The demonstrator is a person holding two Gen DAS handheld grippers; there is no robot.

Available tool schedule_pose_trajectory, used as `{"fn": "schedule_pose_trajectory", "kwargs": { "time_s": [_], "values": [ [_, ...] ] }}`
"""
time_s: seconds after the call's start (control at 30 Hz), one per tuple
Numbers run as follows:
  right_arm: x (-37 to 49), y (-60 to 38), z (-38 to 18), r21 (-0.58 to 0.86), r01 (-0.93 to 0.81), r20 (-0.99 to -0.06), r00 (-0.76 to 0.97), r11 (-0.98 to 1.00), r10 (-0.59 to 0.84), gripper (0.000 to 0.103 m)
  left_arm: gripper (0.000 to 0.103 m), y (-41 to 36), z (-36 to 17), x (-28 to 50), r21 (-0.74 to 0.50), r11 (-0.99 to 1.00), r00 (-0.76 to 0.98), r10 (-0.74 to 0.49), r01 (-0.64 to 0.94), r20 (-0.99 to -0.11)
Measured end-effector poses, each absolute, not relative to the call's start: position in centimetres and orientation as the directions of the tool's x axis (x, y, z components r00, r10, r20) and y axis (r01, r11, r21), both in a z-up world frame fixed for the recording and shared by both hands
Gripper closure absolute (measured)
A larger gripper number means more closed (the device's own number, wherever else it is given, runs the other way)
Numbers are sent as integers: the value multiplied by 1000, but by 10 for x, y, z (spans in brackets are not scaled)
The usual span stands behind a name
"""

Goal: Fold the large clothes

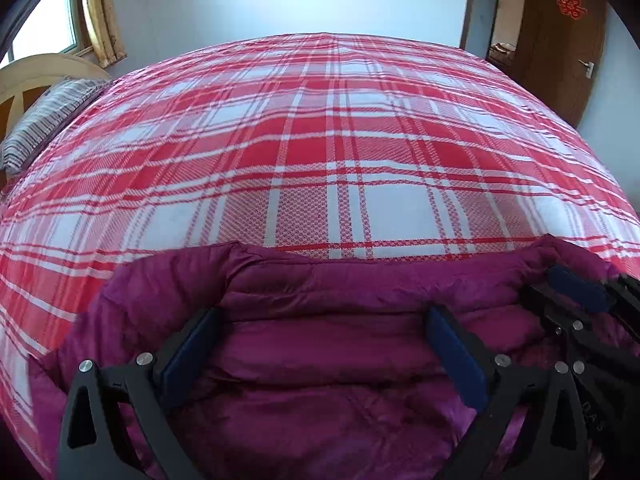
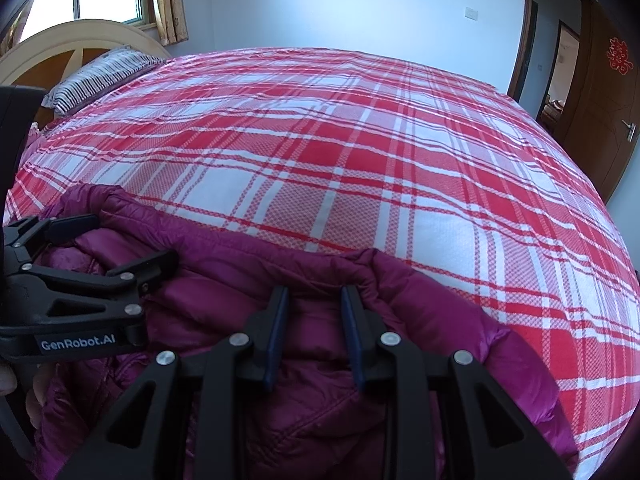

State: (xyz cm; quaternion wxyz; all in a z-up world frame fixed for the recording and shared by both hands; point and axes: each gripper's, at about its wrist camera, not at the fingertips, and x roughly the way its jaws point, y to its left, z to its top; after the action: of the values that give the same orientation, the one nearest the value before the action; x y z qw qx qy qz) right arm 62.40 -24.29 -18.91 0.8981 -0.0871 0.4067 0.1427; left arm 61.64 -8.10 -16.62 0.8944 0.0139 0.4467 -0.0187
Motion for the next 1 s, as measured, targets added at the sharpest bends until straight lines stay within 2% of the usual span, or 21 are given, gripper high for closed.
{"fn": "schedule_pose_trajectory", "kwargs": {
  "time_s": [0.03, 0.1, 0.13, 0.17, 0.23, 0.33, 0.57, 0.77, 1.0],
  "values": [
    [623, -242, -184, -53, -337, -762, 622, 940, 180, 71, 1, -78, -157, 610, 11, 999, 610, -20, 46, -792],
    [616, -250, -170, -29, -326, -754, 627, 945, 194, 55, 1, -61, -128, 584, -19, 999, 655, -41, 41, -754],
    [610, -254, -163, -13, -315, -744, 637, 949, 202, 37, 1, -49, -112, 564, -60, 997, 683, -82, 57, -725],
    [598, -264, -150, 3, -291, -725, 658, 957, 202, 30, 1, -39, -100, 545, -84, 994, 698, -109, 70, -708],
    [573, -283, -132, 37, -287, -707, 670, 957, 228, 29, 1, -15, -82, 495, -95, 992, 704, -126, 83, -699],
    [508, -321, -117, 80, -315, -734, 623, 946, 269, 29, 1, 21, -78, 412, -109, 987, 706, -159, 116, -690],
    [339, -394, -135, 126, -330, -818, 498, 936, 286, 26, 1, 75, -133, 254, -73, 992, 640, -124, 105, -758],
    [231, -421, -159, 191, -240, -825, 485, 952, 288, 26, 1, 85, -173, 187, -69, 993, 612, -115, 98, -782],
    [189, -410, -191, 270, -181, -813, 483, 946, 324, 26, 1, 79, -190, 156, -29, 994, 659, -88, 101, -747]
  ]
}}
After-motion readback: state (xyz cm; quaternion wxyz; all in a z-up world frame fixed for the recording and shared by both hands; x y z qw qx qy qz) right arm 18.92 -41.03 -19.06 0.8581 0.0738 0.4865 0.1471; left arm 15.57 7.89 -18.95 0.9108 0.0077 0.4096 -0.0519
